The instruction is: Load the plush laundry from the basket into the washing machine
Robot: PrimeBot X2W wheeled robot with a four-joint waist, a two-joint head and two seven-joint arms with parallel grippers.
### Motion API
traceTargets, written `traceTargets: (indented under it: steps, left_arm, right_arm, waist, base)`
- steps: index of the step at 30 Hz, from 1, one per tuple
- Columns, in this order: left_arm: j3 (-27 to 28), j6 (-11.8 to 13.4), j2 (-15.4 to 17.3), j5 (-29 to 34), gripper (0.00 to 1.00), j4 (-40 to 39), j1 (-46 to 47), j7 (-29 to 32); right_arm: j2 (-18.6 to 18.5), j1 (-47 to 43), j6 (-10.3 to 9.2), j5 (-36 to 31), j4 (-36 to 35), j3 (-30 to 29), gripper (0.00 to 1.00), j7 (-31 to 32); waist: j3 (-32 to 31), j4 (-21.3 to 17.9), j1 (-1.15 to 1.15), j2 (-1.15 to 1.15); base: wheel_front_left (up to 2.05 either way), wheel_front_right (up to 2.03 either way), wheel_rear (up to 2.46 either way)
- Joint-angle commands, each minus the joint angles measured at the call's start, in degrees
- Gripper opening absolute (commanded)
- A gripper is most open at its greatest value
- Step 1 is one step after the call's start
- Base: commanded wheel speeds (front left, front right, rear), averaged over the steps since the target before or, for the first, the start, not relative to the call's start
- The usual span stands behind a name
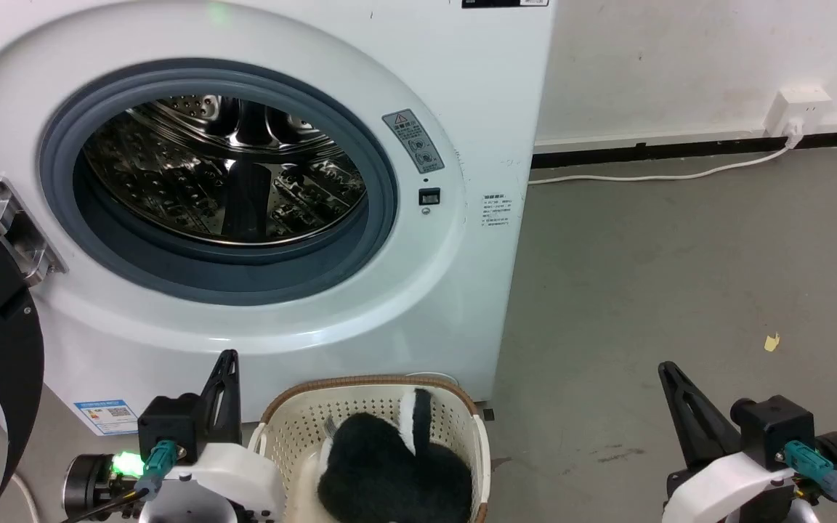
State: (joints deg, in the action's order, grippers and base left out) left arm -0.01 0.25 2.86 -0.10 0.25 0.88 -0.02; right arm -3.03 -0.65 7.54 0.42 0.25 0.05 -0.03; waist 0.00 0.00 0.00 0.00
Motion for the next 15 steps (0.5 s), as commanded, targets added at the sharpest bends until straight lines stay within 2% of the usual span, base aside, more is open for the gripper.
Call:
traceTargets:
  steps: [1, 15]
  left_arm:
    - [0.01, -0.25, 0.01, 0.1, 0.0, -0.25, -0.88, 0.02]
    - [0.01, -0.25, 0.01, 0.1, 0.0, -0.25, -0.88, 0.02]
  right_arm:
    - [0.15, 0.65, -0.05, -0.42, -0.25, -0.05, 0.0, 0.03]
    - [0.15, 0.65, -0.05, -0.42, -0.25, -0.05, 0.0, 0.03]
  waist:
    - [0.0, 0.0, 0.0, 0.0]
    - [0.0, 0.0, 0.0, 0.0]
  base:
    - [0.0, 0.0, 0.0]
    - [0.0, 0.0, 0.0]
